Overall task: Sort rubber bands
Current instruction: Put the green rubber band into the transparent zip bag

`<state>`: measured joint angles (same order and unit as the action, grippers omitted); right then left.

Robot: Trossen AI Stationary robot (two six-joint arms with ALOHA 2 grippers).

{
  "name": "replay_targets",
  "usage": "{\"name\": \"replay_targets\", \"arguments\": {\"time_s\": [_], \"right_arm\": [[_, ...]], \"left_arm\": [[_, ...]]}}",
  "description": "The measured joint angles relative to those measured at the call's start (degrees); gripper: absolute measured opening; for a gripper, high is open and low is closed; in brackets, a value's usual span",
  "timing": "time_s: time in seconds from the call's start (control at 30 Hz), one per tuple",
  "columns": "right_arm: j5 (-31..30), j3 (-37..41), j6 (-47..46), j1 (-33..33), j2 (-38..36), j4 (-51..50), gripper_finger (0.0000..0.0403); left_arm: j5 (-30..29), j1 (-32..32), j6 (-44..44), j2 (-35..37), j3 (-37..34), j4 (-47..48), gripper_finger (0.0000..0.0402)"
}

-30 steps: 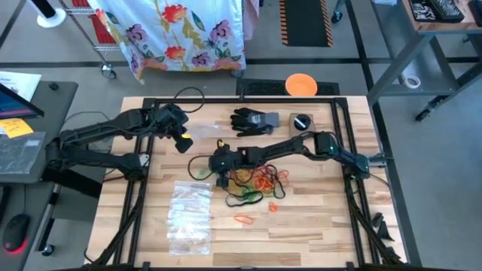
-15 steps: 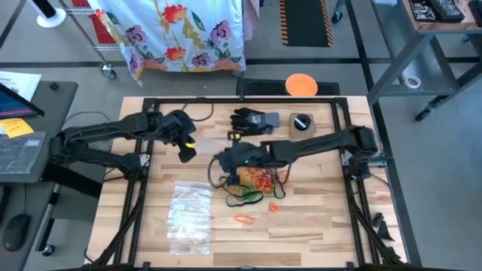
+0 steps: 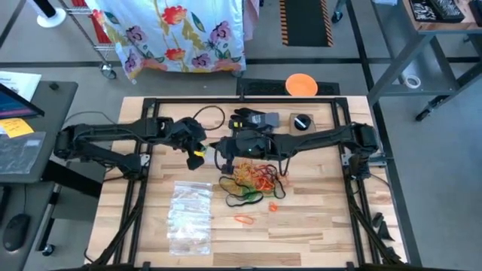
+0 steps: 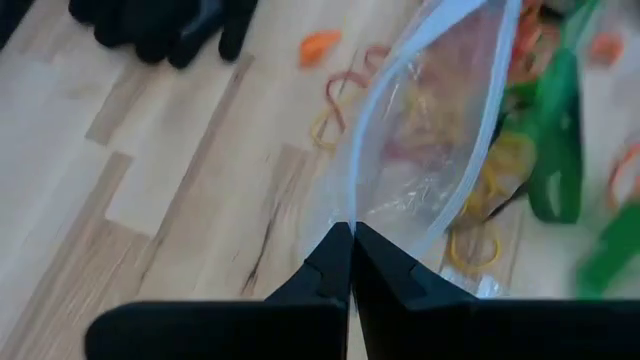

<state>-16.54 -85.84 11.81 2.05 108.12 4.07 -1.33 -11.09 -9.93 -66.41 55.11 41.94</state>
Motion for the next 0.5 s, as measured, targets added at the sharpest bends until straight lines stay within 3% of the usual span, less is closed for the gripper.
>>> {"name": "replay_targets", "arguments": {"time_s": [0.13, 0.5], "right_arm": [[-1.48, -0.02, -1.16, 0.23, -0.02, -0.98, 0.0000], [-5.49, -0.04, -5.32, 1.76, 0.00, -9.25, 0.0000]], "left_arm": [[5.36, -1.27, -0.64, 0.00, 0.22, -0.13, 0.0000], [7.09, -2.56, -2.97, 0.00, 0.26, -0.29, 0.0000]]}}
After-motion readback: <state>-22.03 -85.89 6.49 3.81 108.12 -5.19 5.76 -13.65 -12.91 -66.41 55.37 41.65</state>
